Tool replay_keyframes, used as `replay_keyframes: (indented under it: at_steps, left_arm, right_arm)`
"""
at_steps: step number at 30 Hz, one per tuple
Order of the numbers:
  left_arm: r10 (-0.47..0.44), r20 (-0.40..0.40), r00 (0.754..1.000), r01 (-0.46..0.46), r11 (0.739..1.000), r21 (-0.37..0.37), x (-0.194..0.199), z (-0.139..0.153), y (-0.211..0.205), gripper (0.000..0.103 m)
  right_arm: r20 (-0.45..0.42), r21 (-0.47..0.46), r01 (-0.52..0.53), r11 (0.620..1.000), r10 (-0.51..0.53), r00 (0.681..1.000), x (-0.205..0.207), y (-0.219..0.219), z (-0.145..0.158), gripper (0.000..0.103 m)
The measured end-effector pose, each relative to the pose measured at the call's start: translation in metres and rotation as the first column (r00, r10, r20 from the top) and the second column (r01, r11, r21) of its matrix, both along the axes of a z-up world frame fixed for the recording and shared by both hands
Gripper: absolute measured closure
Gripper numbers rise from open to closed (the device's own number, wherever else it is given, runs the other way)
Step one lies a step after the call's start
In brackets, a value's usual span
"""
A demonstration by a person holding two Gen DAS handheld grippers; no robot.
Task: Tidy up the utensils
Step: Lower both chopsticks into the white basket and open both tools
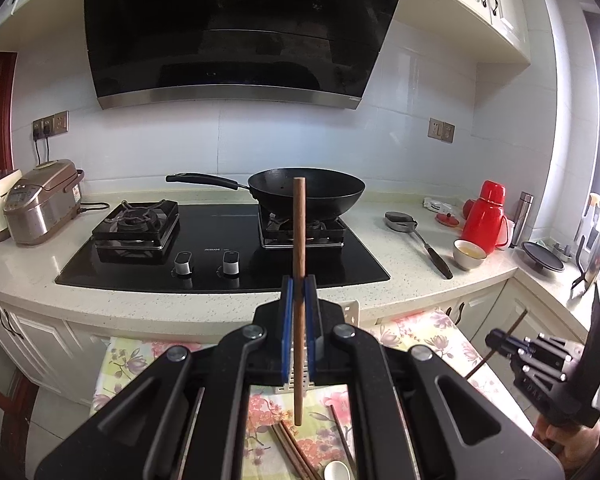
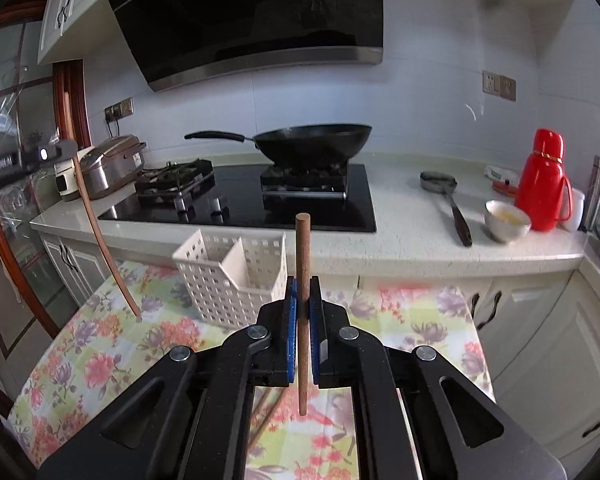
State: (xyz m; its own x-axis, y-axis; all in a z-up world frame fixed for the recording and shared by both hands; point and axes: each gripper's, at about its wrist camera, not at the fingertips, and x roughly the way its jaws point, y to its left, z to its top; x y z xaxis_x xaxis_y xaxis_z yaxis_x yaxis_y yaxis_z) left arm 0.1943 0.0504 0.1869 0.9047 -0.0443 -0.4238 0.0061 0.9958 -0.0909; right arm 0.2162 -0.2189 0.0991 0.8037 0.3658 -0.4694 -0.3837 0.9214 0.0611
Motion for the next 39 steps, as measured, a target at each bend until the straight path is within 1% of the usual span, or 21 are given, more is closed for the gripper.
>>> replay_keyframes:
  at_steps: [3,8,11,13,16,19,22,28,36,39]
  left_arm:
    - [-0.009,0.003,1.000,0.009,1.000,-0.009,0.010,0.003,0.001,0.097]
    - [-0.003,0.033,0.999,0.003,1.000,-0.007,0.032,0.016,0.000,0.097]
    - [0.002,0.053,0.999,-0.001,1.000,-0.018,0.049,0.025,0.001,0.097]
    - [0.004,0.065,0.998,-0.003,1.000,-0.021,0.061,0.030,0.002,0.097]
    - [0.009,0.077,0.997,-0.007,1.000,-0.030,0.079,0.032,0.003,0.097]
    - [0.013,0.075,0.997,-0.011,0.999,-0.036,0.093,0.028,0.006,0.097]
    - [0.020,0.054,0.998,-0.018,0.999,-0.039,0.109,0.016,0.007,0.097]
    - [0.022,-0.003,1.000,-0.022,0.999,-0.037,0.133,-0.014,0.009,0.097]
    - [0.016,-0.060,0.998,-0.018,0.999,-0.027,0.144,-0.047,0.008,0.097]
    - [0.006,-0.084,0.996,-0.007,1.000,-0.016,0.147,-0.057,0.006,0.097]
  right_arm:
    - [0.019,0.001,-0.012,1.000,0.012,1.000,0.013,0.007,0.024,0.097]
    - [0.048,0.002,-0.035,0.999,0.035,0.998,0.038,0.026,0.066,0.097]
    - [0.057,0.014,-0.056,0.998,0.055,0.997,0.053,0.037,0.086,0.097]
    - [0.067,0.017,-0.060,0.998,0.059,0.996,0.062,0.045,0.095,0.097]
    - [0.062,0.023,-0.069,0.997,0.067,0.996,0.078,0.057,0.100,0.097]
    - [0.057,0.029,-0.081,0.996,0.079,0.995,0.091,0.067,0.099,0.097]
    - [0.042,0.028,-0.085,0.996,0.084,0.996,0.104,0.075,0.094,0.097]
    - [-0.004,0.011,-0.099,0.995,0.099,0.995,0.122,0.088,0.073,0.097]
    - [-0.069,-0.009,-0.108,0.994,0.107,0.992,0.136,0.101,0.045,0.097]
    - [-0.098,-0.035,-0.117,0.993,0.113,0.989,0.139,0.108,0.034,0.097]
